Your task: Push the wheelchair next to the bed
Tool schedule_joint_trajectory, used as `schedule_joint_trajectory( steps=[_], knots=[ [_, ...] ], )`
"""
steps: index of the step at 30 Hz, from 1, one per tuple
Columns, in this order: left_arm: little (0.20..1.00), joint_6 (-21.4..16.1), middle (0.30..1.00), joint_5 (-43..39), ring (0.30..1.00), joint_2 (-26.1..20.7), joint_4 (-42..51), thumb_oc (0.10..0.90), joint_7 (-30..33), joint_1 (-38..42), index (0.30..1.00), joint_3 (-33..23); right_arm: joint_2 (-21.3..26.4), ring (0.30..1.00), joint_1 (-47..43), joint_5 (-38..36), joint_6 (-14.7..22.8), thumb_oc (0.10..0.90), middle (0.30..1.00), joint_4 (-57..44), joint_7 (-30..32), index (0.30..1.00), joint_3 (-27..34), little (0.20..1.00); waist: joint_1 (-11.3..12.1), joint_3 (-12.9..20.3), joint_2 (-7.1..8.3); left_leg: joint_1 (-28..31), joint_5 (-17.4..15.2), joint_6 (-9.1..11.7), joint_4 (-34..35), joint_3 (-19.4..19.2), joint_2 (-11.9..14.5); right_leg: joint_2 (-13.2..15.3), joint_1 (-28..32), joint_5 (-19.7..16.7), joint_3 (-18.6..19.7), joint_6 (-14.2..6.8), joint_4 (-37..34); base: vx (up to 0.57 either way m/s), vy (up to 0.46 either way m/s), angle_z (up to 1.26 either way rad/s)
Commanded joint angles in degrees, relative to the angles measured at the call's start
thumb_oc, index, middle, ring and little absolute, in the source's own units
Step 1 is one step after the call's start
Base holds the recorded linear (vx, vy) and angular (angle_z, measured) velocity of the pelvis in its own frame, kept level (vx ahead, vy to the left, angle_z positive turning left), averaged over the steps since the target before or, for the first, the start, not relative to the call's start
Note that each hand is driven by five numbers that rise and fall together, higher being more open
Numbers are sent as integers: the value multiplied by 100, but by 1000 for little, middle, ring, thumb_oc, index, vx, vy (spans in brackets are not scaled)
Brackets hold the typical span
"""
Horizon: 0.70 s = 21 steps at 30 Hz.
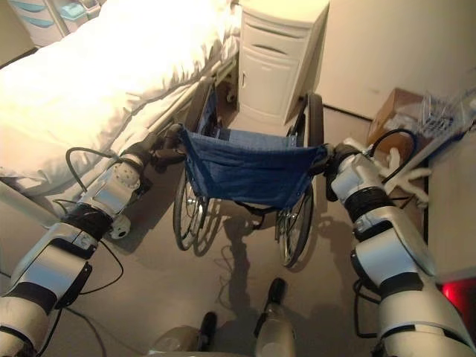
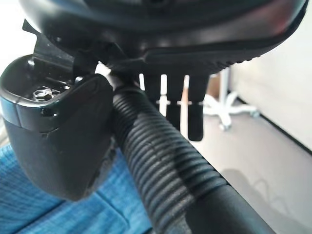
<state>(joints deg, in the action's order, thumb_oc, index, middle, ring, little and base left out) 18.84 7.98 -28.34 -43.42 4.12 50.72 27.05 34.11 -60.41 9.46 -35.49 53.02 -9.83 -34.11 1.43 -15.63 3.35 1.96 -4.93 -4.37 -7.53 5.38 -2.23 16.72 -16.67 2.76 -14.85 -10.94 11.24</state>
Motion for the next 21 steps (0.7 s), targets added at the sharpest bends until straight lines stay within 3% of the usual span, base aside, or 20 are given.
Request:
schedule_joint_trajectory(
  steps=[1,3,7,10,12,13,14,15,16,19,20,21],
  knots=[
    [300,-112,300,-180,300,267,-606,400,88,-230,300,300,-940,300,-226,-709,623,400,300,-1038,-222,300,-608,300,222,-338,176,110,-624,514,-778,-905,246,-68,588,-1323,-38,148,-698,309,-61,81],
    [300,-133,300,-209,300,317,-662,400,143,-260,300,276,-962,300,-246,-695,672,400,300,-929,-287,300,-625,300,192,-297,199,141,-504,564,-636,-1099,307,-181,732,-1302,-182,166,-896,252,-75,40],
    [300,-265,300,-432,300,185,-428,400,375,-289,300,136,-694,300,-124,-631,756,400,300,-1221,-245,300,-607,300,85,-250,193,179,-249,598,-144,-1229,258,-417,858,-1288,-116,154,-952,179,-103,6],
    [300,-202,300,-515,300,84,-207,400,381,-312,300,113,-500,300,31,-613,776,400,300,-1365,-352,300,-554,300,-40,-196,212,373,-482,601,-335,-1203,218,-466,715,-1215,-19,184,-589,258,-138,24],
    [300,-178,300,-492,300,54,-230,400,322,-325,300,83,-380,300,47,-572,901,400,300,-1318,-585,300,-589,300,-179,-37,197,622,-334,738,-847,-1221,401,-567,741,-1124,-91,390,-564,303,-97,32],
    [300,-204,300,-573,300,31,-295,400,343,-337,300,100,-356,300,34,-528,1009,400,300,-1228,-677,300,-650,300,-247,67,100,744,171,929,-1113,-1176,582,-716,779,-1008,-154,549,-549,281,-42,12],
    [300,-217,300,-742,300,14,-342,400,411,-319,300,128,-332,300,31,-629,1047,400,300,-1180,-658,300,-740,300,-216,114,50,451,685,1060,-1832,-1142,604,-869,1032,-765,-231,777,-562,287,-42,5],
    [300,-211,300,-788,300,5,-350,400,415,-303,300,138,-335,300,32,-670,1028,400,300,-1176,-637,300,-754,300,-193,119,82,286,795,1062,-1960,-1149,550,-860,1111,-715,-253,818,-577,395,-94,0],
    [300,-198,300,-800,300,18,-375,400,422,-240,300,147,-351,300,31,-642,1018,400,300,-1105,-598,300,-750,300,-57,-74,130,-513,1028,1157,-2417,-1364,739,-988,1644,-568,-183,933,-690,307,-50,-11],
    [300,-278,300,-752,300,4,-404,400,449,-259,300,92,-413,300,20,-518,1045,400,300,-998,-567,300,-687,300,155,-353,77,-1057,1221,1096,-1854,-1348,811,-1077,2128,-404,7,865,-746,376,93,-24],
    [300,-245,300,-737,300,-51,-354,400,435,-271,300,73,-472,300,16,-460,1012,400,300,-991,-571,300,-638,300,289,-441,-13,-1246,1492,1105,-1317,-1182,890,-1168,2318,-267,129,847,-710,518,263,-32],
    [300,-204,300,-732,300,-93,-349,400,418,-303,300,49,-540,300,-3,-440,993,400,300,-963,-558,300,-625,300,449,-502,-150,-1542,2063,1184,-577,-907,1174,-1311,2550,-112,313,856,-700,520,273,-32]
  ],
)
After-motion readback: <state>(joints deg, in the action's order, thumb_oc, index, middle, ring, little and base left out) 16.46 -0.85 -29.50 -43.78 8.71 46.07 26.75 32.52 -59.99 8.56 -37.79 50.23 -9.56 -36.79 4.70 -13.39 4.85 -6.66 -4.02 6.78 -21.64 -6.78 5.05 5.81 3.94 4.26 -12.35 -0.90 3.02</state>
